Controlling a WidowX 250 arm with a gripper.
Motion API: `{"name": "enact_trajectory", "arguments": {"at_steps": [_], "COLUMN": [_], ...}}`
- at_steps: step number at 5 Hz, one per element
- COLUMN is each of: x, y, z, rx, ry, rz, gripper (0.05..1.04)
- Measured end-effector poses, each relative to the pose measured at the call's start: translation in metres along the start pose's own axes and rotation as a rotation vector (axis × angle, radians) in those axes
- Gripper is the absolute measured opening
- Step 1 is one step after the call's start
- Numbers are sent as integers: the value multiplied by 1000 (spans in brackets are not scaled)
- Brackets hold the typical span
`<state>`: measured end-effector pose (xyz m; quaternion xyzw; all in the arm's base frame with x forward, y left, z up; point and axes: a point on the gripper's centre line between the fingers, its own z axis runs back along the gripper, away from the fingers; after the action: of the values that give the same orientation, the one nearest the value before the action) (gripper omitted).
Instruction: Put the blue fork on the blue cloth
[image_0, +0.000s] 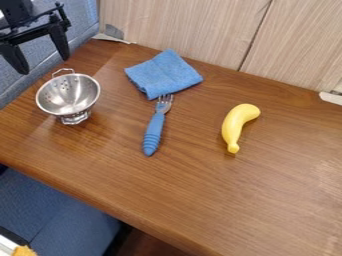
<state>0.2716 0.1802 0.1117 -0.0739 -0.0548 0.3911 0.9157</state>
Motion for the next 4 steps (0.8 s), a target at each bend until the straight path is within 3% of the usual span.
{"name": "enact_trajectory", "arguments": {"at_steps": [1, 3, 4], "x": [-2, -9, -26], "y": [1, -44, -76], "z": [-11, -14, -21], "rx": [1, -40, -68], "ry": [35, 90, 122], "rz": [5, -111, -221], "gripper": [1001, 1001, 1001]}}
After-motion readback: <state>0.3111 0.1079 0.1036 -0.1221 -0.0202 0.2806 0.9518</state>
